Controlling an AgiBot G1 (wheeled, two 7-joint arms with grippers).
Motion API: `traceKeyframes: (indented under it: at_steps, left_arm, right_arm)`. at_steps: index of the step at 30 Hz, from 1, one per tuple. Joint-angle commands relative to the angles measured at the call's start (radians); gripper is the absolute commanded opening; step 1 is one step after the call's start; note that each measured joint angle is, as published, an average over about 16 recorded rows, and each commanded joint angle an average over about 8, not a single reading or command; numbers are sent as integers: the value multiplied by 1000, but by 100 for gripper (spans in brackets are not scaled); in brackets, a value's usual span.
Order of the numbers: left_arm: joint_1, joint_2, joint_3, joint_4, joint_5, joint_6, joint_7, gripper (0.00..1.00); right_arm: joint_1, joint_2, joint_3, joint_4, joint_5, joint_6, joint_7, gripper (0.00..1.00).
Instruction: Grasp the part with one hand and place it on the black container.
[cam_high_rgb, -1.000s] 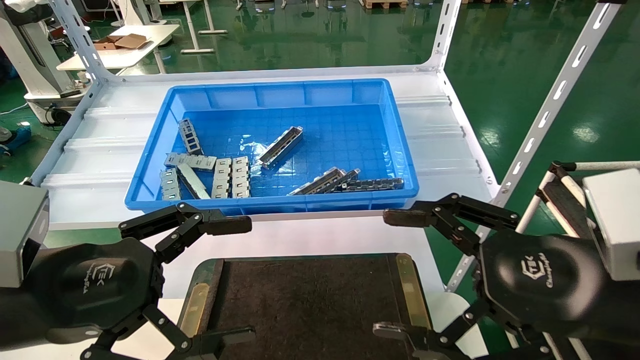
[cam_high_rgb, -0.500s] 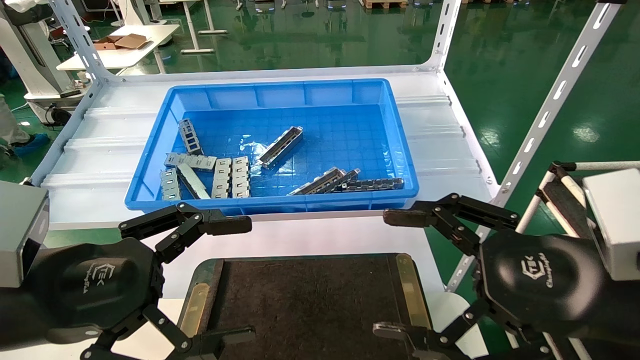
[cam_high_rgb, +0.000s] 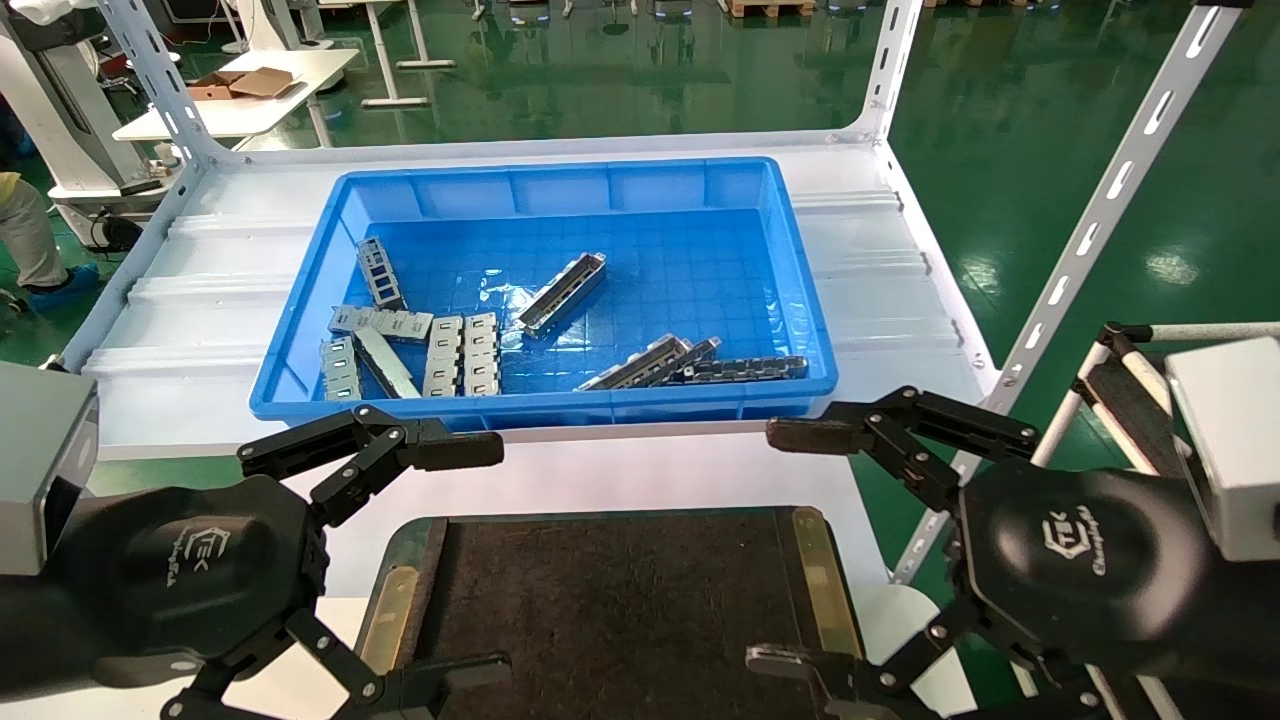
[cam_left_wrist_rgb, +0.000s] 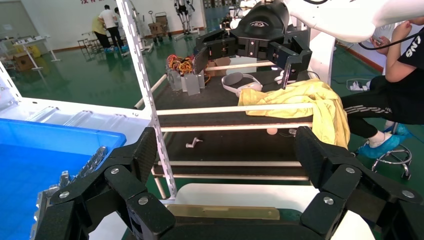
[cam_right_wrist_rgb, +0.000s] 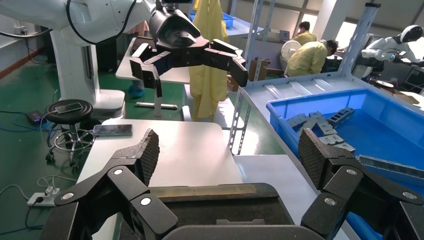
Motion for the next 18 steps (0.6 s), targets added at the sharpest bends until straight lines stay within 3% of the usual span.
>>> traceKeyframes:
  at_steps: [1,18]
  left_arm:
    - [0,0,0,0,0,0,0,100]
    - [-53,33,22,10,79,-64,0,100]
  right_arm:
    - [0,0,0,0,0,0,0,100]
    - [1,0,-1,-1,0,0,-1,100]
